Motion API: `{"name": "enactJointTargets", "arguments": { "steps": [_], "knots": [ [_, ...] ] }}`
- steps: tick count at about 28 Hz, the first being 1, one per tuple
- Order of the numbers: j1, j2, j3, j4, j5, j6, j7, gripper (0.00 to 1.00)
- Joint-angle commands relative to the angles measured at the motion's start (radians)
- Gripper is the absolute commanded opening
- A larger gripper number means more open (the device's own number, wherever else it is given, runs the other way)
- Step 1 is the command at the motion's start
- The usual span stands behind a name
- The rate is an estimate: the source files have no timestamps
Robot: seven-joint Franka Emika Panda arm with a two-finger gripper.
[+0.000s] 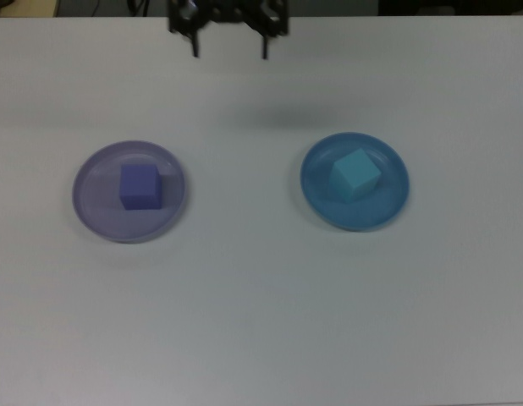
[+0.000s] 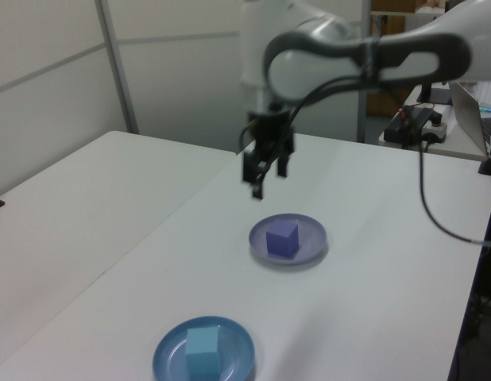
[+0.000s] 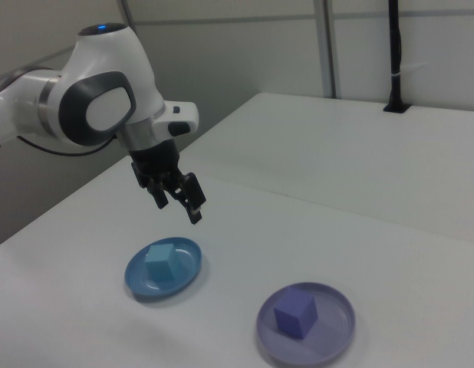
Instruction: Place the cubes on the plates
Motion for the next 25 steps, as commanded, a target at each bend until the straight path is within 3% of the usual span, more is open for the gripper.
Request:
{"name": "enactJointTargets", "arguments": {
  "steps": [1,9,16,25],
  "knots": [
    [-0.034,-0.028,0.000,-0.073,0.016,0.008,-0.011,1.00],
    [-0.072,-0.049,0.006,-0.071,0.009,-0.027,-0.006,1.00],
    [-0.055,0.023,0.012,-0.036,0.010,-0.024,0.000,1.00],
    [-0.059,0.023,0.009,-0.027,0.018,-0.041,0.008,1.00]
  ]
}}
